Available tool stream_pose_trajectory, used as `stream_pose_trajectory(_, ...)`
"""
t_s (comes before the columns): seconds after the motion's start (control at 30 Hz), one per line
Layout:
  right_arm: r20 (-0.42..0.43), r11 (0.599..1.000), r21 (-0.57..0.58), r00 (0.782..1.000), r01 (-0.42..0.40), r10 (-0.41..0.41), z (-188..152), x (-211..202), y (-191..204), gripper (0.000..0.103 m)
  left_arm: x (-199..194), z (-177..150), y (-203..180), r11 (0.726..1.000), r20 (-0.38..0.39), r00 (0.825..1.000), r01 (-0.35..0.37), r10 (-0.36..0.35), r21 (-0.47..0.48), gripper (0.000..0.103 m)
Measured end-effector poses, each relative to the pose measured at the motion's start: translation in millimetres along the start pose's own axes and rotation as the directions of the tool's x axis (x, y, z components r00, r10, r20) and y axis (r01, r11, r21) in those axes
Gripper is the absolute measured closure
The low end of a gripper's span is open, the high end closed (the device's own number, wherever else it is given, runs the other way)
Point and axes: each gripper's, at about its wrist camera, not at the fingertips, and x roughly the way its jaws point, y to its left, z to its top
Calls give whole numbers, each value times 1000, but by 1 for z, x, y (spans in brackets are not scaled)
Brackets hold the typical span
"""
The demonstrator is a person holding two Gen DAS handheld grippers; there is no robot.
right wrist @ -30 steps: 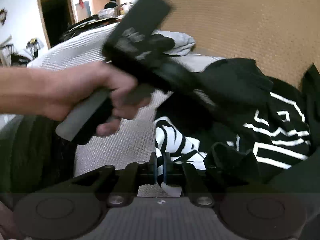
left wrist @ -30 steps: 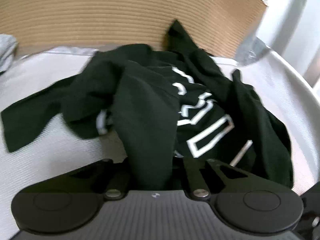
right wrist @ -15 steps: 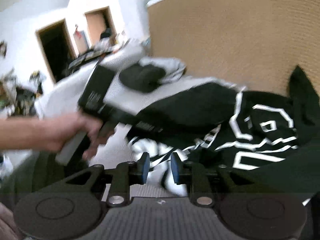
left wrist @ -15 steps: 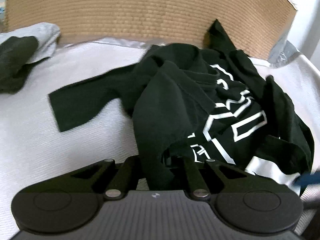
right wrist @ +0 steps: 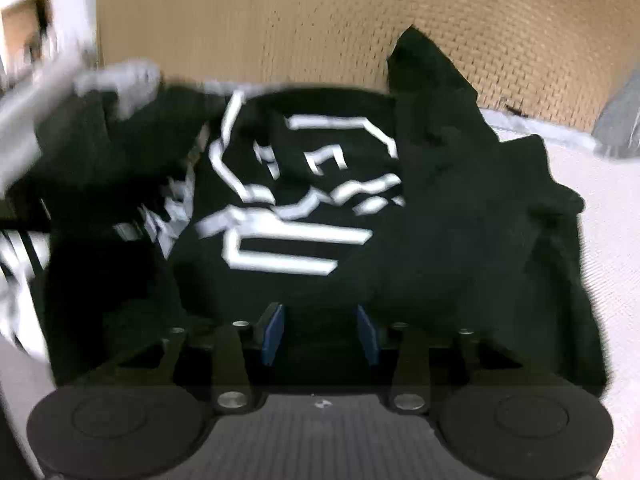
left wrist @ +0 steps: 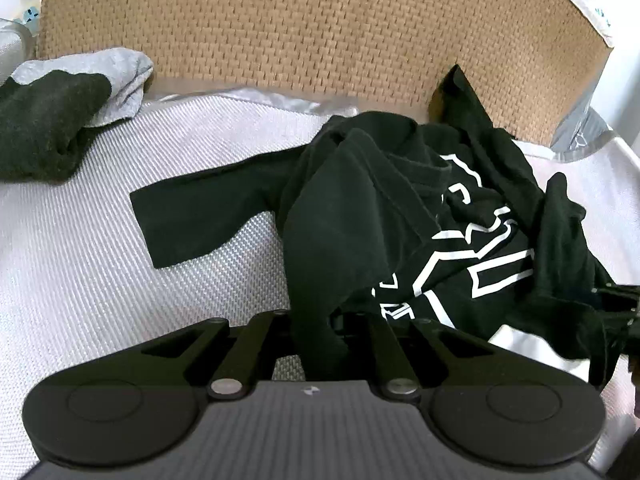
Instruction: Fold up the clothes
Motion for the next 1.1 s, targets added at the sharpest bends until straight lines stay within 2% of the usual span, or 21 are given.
stream_pose_trajectory(0.03,-22,999,-25,999,42,-43,-3,0,1,59,0,-1,0,1000,1,1000,-2,2,1,96)
stream_pose_trajectory(0.17,-93,993,-20,989,118,-119,-16,-3,-8,59,-2,-5,-1,1000,-1,1000,-4,4,6,96)
stream_pose_trajectory(0.2,-99,987,-57,983,147,-152,-17,-5,-6,63,-3,-6,-2,1000,-1,1000,-3,3,8,96)
stream_pose_trajectory(0.3,-73,971,-141,977,190,-202,-20,-14,3,64,-3,-9,-4,1000,-16,1000,9,-9,21,96)
stream_pose_trajectory(0.4,-40,975,-127,982,181,-187,-20,-18,6,62,-2,-11,-2,1000,-17,1000,7,-7,22,96)
stream_pose_trajectory(0.43,-12,978,-126,985,168,-171,-20,-19,8,59,-1,-12,0,1000,-17,1000,13,-13,8,96)
stream_pose_trajectory(0.57,98,973,-192,989,125,-108,-16,-20,27,58,-1,-11,3,1000,-15,1000,22,-22,-9,96)
stream_pose_trajectory(0.63,137,969,-224,988,104,-75,-12,-19,39,58,-1,-12,3,1000,-12,1000,23,-23,-3,96)
stream_pose_trajectory(0.67,140,971,-229,990,66,-34,-11,-17,43,58,-2,-12,4,1000,-10,1000,24,-24,-3,96)
stream_pose_trajectory(0.73,98,975,-223,995,0,23,-9,-8,51,57,-4,-13,5,1000,-4,1000,23,-23,-8,96)
stream_pose_trajectory(0.8,3,979,-199,999,-51,53,-9,6,54,57,-6,-14,8,999,-1,1000,23,-23,-28,96)
stream_pose_trajectory(0.9,-40,982,-168,996,-90,84,-12,4,54,57,-10,-15,8,999,14,1000,14,-14,-36,96)
stream_pose_trajectory(1.03,-116,967,-164,977,-195,178,-15,-9,57,57,-14,-16,8,999,25,1000,8,-7,-48,96)
stream_pose_trajectory(1.1,-153,948,-214,966,-236,206,-22,-13,65,57,-16,-16,8,999,25,1000,7,-6,-50,96)
